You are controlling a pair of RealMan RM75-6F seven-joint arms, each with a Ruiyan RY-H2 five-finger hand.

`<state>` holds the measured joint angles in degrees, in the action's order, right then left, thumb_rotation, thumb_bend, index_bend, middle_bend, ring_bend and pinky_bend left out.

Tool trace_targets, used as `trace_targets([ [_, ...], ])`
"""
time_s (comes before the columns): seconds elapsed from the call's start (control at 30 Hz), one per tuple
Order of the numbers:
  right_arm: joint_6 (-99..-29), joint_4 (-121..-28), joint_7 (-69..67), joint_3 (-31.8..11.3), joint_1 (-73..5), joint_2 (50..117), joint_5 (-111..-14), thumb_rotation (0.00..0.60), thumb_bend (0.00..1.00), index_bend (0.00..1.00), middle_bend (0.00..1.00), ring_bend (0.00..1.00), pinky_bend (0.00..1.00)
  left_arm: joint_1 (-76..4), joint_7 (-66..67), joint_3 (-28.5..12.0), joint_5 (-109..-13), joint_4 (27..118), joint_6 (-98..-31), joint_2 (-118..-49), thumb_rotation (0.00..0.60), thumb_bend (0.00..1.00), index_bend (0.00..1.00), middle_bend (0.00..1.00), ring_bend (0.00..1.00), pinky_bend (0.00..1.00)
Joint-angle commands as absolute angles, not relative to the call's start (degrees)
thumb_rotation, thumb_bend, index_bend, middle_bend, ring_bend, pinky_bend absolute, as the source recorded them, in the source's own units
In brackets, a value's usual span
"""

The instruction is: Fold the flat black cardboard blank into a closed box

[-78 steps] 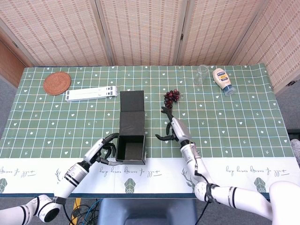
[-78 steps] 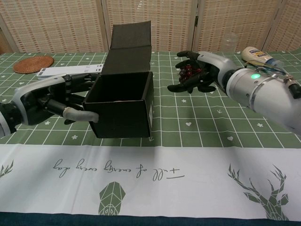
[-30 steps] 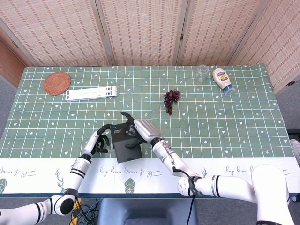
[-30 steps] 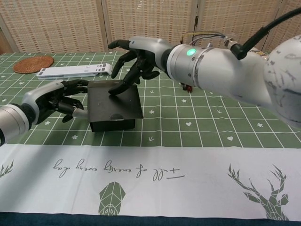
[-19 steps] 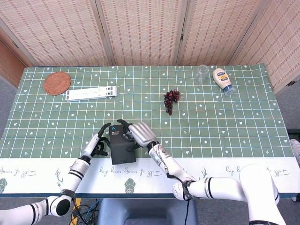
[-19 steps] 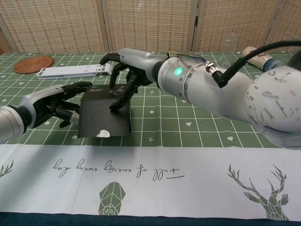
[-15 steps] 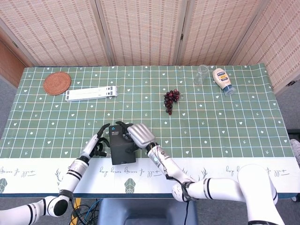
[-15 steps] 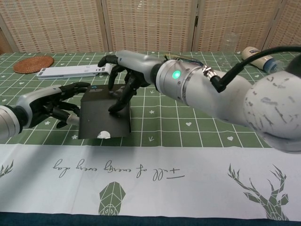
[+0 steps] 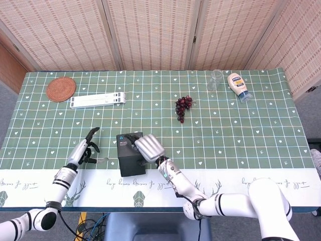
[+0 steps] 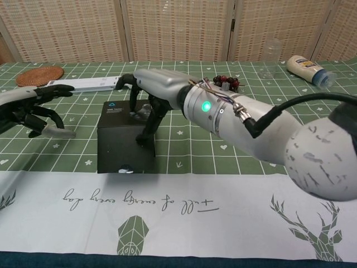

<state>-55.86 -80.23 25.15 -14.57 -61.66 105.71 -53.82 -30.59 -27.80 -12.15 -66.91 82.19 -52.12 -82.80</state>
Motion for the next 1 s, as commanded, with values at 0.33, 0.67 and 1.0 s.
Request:
trace_targets([
  [0.33, -59.02, -73.77, 27.89, -10.56, -60.24, 109.68, -63.06, 0.6, 0.16, 0.16, 0.28, 0.75, 1.0, -27.62, -29.39, -13.48, -68.28, 81.66, -56.84, -79.48, 0.6, 0.11, 0.0, 0.0, 0.49, 0.81],
  [0.67, -58.07, -68.98, 26.99, -11.36, -59.65, 111.71, -66.0, 0.6, 0.26, 0.22, 0.3, 0.75, 1.0, -26.13, -26.63, -12.52, -70.27, 82.22, -59.87, -78.3, 0.6, 0.11, 0.0, 0.0, 0.48, 0.81],
  [1.0, -55.82, -64.55, 25.37, -12.61, -60.05, 112.18, -68.23, 0.6, 0.31, 0.28, 0.35, 0.75, 1.0, -25.41, -26.93, -12.54, -70.65, 82.49, -60.58, -77.33, 0.6, 0.11, 0.0, 0.0, 0.48, 0.81],
])
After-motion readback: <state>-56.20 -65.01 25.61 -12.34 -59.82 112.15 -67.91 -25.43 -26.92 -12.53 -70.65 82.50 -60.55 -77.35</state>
